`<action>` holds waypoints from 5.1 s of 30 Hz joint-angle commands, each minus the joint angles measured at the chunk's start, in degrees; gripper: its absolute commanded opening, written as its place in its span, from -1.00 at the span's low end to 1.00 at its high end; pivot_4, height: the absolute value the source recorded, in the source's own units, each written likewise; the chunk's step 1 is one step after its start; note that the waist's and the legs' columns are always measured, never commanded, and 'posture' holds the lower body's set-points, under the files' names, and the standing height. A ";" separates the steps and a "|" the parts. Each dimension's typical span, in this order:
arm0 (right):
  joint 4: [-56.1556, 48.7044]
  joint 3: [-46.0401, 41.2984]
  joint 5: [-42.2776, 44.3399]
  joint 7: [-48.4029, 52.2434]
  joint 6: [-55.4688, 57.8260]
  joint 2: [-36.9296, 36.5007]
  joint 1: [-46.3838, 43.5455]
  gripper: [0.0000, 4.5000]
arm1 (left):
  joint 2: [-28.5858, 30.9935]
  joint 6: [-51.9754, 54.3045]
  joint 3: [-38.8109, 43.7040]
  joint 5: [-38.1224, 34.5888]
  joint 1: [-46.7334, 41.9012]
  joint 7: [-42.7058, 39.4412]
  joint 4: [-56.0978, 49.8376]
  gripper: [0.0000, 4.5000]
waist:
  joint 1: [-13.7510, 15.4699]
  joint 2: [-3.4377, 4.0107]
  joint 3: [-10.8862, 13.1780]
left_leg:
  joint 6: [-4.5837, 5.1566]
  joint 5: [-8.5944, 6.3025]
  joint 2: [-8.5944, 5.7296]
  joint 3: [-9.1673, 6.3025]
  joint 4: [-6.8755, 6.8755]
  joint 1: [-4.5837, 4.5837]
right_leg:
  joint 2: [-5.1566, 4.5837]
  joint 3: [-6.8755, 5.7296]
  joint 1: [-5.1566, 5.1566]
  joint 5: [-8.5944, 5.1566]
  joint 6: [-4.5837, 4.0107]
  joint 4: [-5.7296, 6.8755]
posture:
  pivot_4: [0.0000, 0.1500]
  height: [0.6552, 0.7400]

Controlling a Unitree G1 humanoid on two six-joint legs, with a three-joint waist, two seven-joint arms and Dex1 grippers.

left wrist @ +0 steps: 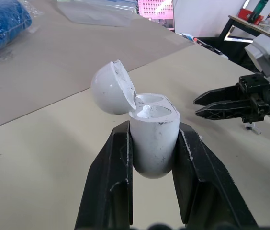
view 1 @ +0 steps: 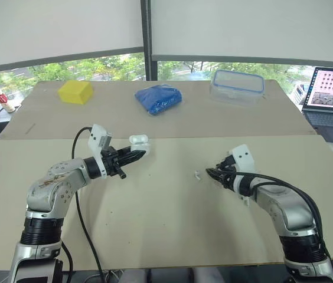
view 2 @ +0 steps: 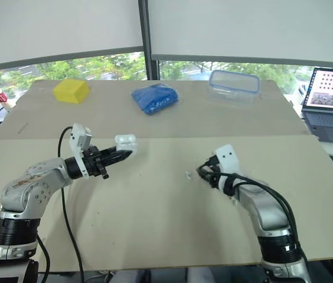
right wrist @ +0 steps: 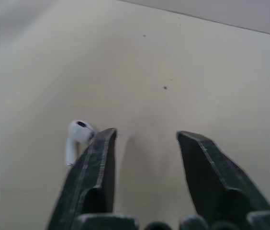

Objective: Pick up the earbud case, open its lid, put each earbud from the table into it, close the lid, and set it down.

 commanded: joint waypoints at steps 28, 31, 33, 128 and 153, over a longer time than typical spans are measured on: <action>3.18 7.14 -7.63 -9.53 -7.42 7.73 3.72 0.01 | 0.29 -0.01 0.40 -1.80 0.17 1.70 -4.65 -0.73 | 0.31 0.00 0.00 | -0.01 0.00 -0.11 0.00 0.00 0.18 | -0.01 0.00 0.13 0.00 0.00 0.01 | 1.00 1.00; 3.55 7.17 -7.78 -9.46 -7.90 7.71 3.69 -0.46 | 0.12 0.01 0.43 -1.84 0.32 1.99 -4.86 -0.73 | 0.32 0.00 0.00 | -0.01 0.00 -0.12 0.00 0.01 0.19 | -0.01 0.00 0.14 0.00 0.00 0.00 | 1.00 1.00; 3.58 7.14 -7.71 -9.29 -8.11 7.79 3.70 -0.76 | -0.02 0.03 0.45 -1.91 0.35 2.17 -4.94 -0.73 | 0.31 0.00 0.00 | -0.01 0.00 -0.12 0.00 0.00 0.19 | -0.01 0.00 0.15 0.00 0.00 0.01 | 1.00 1.00; 3.48 -16.98 18.22 4.85 10.31 10.99 -32.77 -0.84 | -14.22 -27.27 -5.32 15.04 -0.68 12.58 2.66 -0.73 | 2.26 0.05 -0.06 | -0.30 0.12 0.32 -0.25 -0.36 -0.22 | -0.02 -0.56 -0.11 0.31 -0.25 -0.25 | 1.00 1.00; 2.87 -3.89 13.36 -11.53 -8.25 25.04 -26.12 -0.84 | -24.25 -33.70 -6.80 19.32 -9.03 20.97 6.53 -0.73 | -1.02 0.05 -0.07 | 0.17 0.31 -0.53 0.11 0.12 -0.98 | -0.81 -0.88 -1.00 0.57 0.14 0.29 | 1.00 1.00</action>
